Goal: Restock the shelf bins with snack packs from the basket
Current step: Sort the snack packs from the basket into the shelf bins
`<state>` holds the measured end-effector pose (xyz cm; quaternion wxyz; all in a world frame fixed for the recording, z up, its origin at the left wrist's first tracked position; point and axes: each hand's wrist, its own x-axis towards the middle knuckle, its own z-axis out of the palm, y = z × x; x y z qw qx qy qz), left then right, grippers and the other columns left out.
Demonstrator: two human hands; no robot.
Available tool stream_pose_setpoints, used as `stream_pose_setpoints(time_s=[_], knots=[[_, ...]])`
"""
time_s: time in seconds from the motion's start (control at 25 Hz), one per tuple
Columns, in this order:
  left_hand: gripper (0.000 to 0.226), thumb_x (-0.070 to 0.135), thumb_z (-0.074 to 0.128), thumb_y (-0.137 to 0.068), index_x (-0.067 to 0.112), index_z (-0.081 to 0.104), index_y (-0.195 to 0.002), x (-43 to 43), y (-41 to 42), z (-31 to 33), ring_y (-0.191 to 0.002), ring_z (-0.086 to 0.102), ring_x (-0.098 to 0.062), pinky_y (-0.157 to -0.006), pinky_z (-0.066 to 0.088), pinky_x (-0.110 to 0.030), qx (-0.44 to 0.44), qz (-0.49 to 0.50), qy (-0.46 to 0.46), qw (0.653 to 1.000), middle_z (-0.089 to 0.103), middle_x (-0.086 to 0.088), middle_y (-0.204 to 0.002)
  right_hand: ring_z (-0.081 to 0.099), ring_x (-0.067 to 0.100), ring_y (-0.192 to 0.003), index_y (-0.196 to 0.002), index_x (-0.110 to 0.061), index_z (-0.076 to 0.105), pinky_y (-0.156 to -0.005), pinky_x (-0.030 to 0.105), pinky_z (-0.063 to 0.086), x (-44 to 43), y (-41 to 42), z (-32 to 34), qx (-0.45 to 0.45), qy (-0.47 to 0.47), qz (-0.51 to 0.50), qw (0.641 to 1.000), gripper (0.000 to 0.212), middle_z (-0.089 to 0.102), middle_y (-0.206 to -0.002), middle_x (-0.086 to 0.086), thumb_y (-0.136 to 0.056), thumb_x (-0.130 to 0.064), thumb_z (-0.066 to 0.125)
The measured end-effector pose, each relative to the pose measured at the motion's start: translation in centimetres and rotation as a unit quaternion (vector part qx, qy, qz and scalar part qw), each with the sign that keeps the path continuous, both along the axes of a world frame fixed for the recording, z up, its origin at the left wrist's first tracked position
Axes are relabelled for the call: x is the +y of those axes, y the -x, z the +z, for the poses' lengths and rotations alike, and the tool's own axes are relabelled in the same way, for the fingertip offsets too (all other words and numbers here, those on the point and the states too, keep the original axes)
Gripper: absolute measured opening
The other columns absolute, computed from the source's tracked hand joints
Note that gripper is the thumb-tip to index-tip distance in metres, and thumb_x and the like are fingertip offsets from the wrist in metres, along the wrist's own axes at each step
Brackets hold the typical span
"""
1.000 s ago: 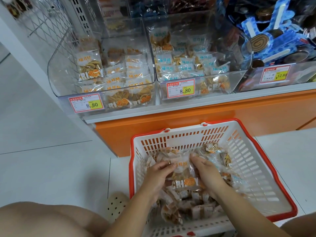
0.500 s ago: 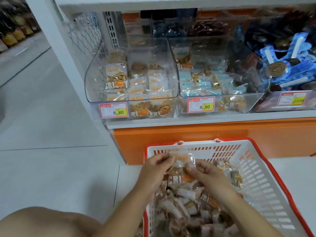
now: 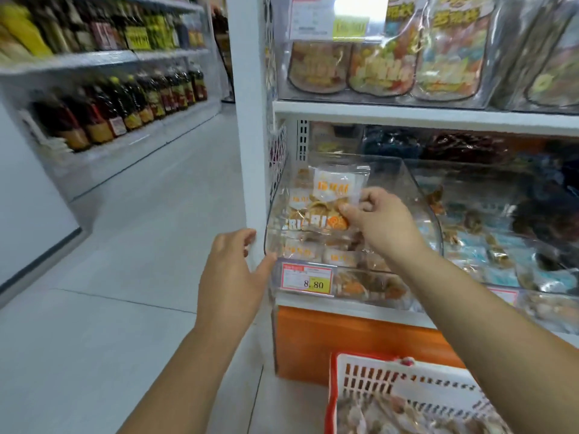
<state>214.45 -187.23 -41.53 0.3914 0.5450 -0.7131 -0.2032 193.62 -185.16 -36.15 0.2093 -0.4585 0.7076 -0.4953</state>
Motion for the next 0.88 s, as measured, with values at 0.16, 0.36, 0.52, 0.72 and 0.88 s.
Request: stream_pose_setpoints(time_s=[0.16,0.36,0.52,0.72,0.88], knots=[[0.021,0.036,0.067,-0.087,0.031,0.052,-0.102,-1.0,0.8,-0.5,-0.089,0.056,-0.003,-0.079,0.052,-0.028,0.016,-0.021,-0.027,0.999,0.054,0.012,-0.102,0.065,0.029,-0.077,-0.085,-0.009,0.061,-0.077,0.044,0.054,-6.5,0.4,-3.2,0.002,-0.127,0.03,0.991,0.017,0.07,-0.084,0.011,-0.089,-0.024,0.069],[0.019,0.035,0.069,-0.085,0.029,0.056,-0.099,-1.7,0.5,-0.7,-0.087,0.056,-0.001,-0.072,0.047,-0.018,0.035,-0.03,-0.041,0.998,0.056,0.015,-0.096,0.07,0.035,-0.087,-0.089,-0.004,0.068,-0.083,0.051,0.056,-8.7,-0.3,-4.4,0.047,-0.197,0.058,0.978,0.025,0.073,-0.09,0.016,-0.084,-0.028,0.075],[0.02,0.036,0.07,-0.085,0.029,0.057,-0.1,-1.6,0.5,-0.8,-0.088,0.057,-0.002,-0.071,0.047,-0.016,0.041,-0.035,-0.049,0.997,0.056,0.016,-0.096,0.068,0.029,-0.075,-0.08,-0.005,0.059,-0.073,0.038,0.056,-8.1,-0.3,-3.0,0.091,-0.252,0.069,0.961,0.033,0.069,-0.081,0.014,-0.096,-0.035,0.058],[0.02,0.034,0.071,-0.085,0.029,0.056,-0.099,-1.6,0.6,-0.9,-0.087,0.057,-0.003,-0.069,0.046,-0.014,0.047,-0.032,-0.047,0.997,0.057,0.015,-0.095,0.051,0.017,-0.062,-0.069,-0.011,0.052,-0.052,0.026,0.035,-8.4,-1.0,-3.0,0.204,-0.31,0.1,0.923,0.04,0.054,-0.068,0.004,-0.099,-0.038,0.051],[0.024,0.032,0.072,-0.084,0.027,0.058,-0.103,-1.3,0.6,-0.8,-0.09,0.057,-0.003,-0.076,0.049,-0.02,0.047,-0.027,-0.034,0.998,0.057,0.013,-0.101,0.06,0.02,-0.077,-0.085,-0.009,0.061,-0.061,0.029,0.045,-6.7,-0.6,-1.8,0.225,-0.218,0.05,0.948,0.036,0.06,-0.079,0.002,-0.094,-0.044,0.057]])
